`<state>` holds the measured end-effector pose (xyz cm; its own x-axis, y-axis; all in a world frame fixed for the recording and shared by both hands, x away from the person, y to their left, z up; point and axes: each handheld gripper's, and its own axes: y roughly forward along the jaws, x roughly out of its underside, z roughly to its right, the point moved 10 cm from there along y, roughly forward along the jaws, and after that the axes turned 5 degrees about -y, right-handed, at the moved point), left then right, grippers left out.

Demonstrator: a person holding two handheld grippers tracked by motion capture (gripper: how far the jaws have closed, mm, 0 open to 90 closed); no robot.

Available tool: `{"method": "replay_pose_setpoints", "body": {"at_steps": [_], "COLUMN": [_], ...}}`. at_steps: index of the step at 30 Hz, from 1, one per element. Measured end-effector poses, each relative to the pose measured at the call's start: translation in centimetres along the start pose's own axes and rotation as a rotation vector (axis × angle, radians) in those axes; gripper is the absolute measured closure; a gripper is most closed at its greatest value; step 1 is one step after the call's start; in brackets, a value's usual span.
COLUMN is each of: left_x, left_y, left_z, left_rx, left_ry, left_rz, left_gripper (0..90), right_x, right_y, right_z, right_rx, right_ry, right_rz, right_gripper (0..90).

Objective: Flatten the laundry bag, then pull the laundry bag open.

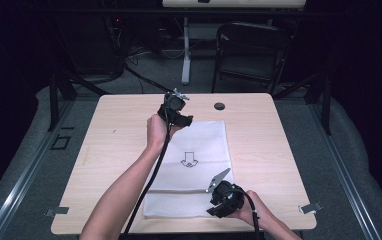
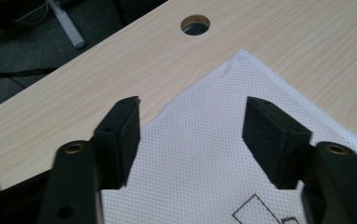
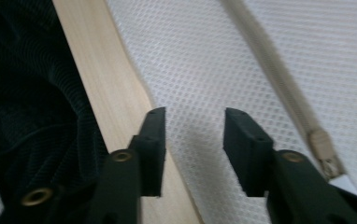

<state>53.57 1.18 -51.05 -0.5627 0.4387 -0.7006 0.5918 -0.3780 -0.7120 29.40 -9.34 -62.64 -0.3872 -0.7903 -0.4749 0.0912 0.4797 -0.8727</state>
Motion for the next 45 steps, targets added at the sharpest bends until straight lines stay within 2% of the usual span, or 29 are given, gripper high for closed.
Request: {"method": "replay_pose_setpoints", "body": {"at_steps": [1,7,11,15,16,23,29,38,41,45], "left_x": [0.1,1.4,2.8,4.3,4.7,7.5,9.8,11.7,12.0,12.5], "left_y": [-0.2,-1.3,-1.7,-2.2,-2.3,-3.4,-4.5,-5.5,-5.7,-6.0], "left_z": [0.2,1.8,2.9,3.7,3.9,4.9,5.3,5.2,5.3,6.3], "left_rx": [0.011,0.074,0.097,0.126,0.132,0.18,0.217,0.244,0.254,0.279], "left_ry": [0.002,0.034,0.063,0.075,0.074,0.076,0.055,0.009,0.007,0.016], "left_rz": [0.003,-0.005,-0.036,-0.055,-0.058,-0.082,-0.09,-0.066,-0.071,-0.059], "left_gripper": [33.2,20.9,17.3,15.7,15.3,11.9,9.5,9.3,8.9,8.8], "right_x": [0.2,0.3,0.8,1.0,0.8,1.3,1.7,2.2,2.5,2.7], "right_y": [-0.6,-1.9,-2.9,-3.6,-3.7,-4.3,-4.5,-4.8,-4.8,-5.1], "right_z": [0.5,1.9,3.1,3.7,3.8,4.6,5.3,6.1,6.5,6.7], "right_rx": [0.014,0.048,0.096,0.118,0.118,0.129,0.144,0.158,0.164,0.178], "right_ry": [-0.014,0.039,0.052,0.068,0.087,0.092,0.108,0.138,0.153,0.156], "right_rz": [-0.035,0.008,0.005,0.018,0.046,0.034,0.033,0.045,0.044,0.045], "right_gripper": [53.2,25.8,15.3,13.1,12.6,7.0,5.1,7.3,8.2,12.7]}}
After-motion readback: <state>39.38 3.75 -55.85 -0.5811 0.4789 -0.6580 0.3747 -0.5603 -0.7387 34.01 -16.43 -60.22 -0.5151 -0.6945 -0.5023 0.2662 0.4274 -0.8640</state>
